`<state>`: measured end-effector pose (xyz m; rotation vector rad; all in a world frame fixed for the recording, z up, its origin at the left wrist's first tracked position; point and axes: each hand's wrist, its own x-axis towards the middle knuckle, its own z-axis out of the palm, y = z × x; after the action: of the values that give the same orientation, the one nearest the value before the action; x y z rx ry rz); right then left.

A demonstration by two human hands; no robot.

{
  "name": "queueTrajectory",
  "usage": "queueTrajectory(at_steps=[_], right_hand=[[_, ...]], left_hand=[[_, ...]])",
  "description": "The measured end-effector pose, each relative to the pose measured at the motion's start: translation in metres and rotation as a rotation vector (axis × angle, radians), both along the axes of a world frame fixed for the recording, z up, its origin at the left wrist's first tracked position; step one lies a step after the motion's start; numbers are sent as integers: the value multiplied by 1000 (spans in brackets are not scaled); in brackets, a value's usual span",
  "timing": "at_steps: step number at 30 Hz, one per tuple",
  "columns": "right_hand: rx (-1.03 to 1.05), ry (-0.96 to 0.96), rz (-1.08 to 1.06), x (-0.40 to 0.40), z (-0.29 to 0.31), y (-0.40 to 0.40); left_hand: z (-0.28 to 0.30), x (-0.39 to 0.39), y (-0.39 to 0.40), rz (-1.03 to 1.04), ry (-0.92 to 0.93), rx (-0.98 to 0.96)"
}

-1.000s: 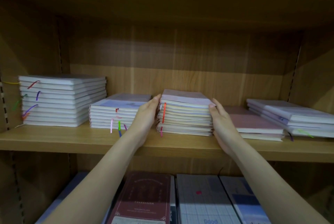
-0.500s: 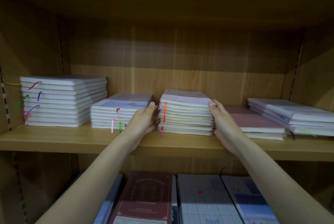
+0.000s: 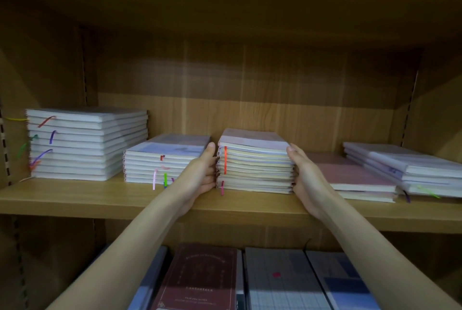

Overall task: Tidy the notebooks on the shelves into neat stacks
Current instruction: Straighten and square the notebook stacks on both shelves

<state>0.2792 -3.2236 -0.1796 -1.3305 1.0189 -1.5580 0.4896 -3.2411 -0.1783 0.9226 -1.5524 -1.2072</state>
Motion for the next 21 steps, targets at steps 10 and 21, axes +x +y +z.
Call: queueTrajectory(at_steps=[10,21], right_hand=[[27,6,-9,2,-1,-5],[-98,205,-209,5,-2,3]], left_hand=[[3,-5,1,-10,69,-2],[1,-6,-13,135,26,-158]])
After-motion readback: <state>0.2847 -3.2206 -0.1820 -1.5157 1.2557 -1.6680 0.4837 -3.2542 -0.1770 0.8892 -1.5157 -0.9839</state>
